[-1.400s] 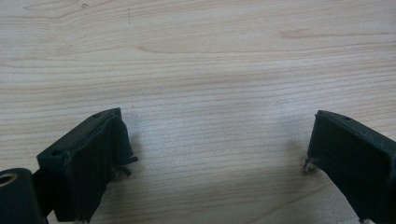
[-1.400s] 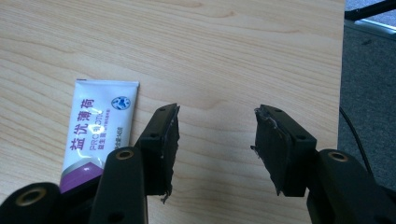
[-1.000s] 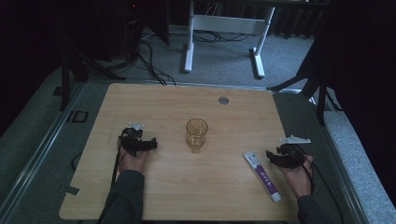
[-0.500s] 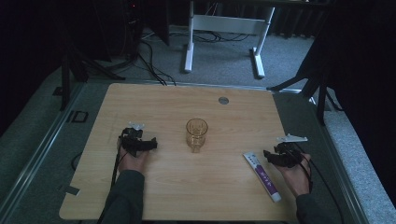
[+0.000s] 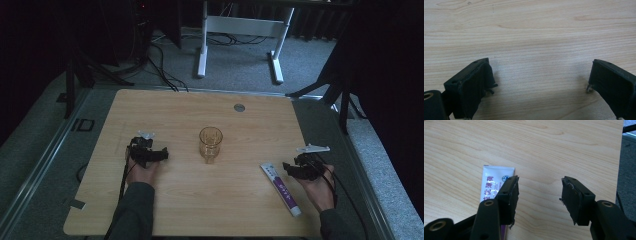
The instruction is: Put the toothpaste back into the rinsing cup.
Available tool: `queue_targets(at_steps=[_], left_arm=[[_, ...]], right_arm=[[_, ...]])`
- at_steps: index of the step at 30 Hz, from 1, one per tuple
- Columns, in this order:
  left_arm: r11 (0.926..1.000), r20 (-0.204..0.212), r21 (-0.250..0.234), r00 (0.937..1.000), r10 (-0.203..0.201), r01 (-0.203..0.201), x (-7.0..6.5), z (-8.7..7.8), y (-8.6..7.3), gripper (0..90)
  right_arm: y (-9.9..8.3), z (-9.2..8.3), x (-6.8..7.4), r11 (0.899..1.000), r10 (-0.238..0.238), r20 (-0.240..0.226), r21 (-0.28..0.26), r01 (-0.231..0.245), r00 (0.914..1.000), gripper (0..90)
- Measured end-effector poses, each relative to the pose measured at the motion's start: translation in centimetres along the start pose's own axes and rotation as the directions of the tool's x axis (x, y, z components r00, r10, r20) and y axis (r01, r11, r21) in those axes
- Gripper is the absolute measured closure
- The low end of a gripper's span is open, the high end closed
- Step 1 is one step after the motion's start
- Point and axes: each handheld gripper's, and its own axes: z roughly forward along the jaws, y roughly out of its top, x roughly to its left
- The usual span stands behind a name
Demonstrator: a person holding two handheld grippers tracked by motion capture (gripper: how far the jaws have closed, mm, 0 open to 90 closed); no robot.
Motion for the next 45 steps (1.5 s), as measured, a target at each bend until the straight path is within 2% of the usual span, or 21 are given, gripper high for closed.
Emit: queue_targets(at_steps=[15,45], left_arm=[[1.0000,0.000,0.000,1.0000,-0.001,0.001,0.0,0.0,0.0,4.0],[1.0000,0.001,0.001,1.0000,0.000,0.000,0.0,0.0,0.0,4.0]], right_arm=[[0.4,-0.3,0.3,1.000,-0.019,-0.007,0.008,0.019,0.9998,46.6],[0.8,-0.7,1.1,0.995,-0.053,-0.041,0.086,0.057,0.9977,45.7]])
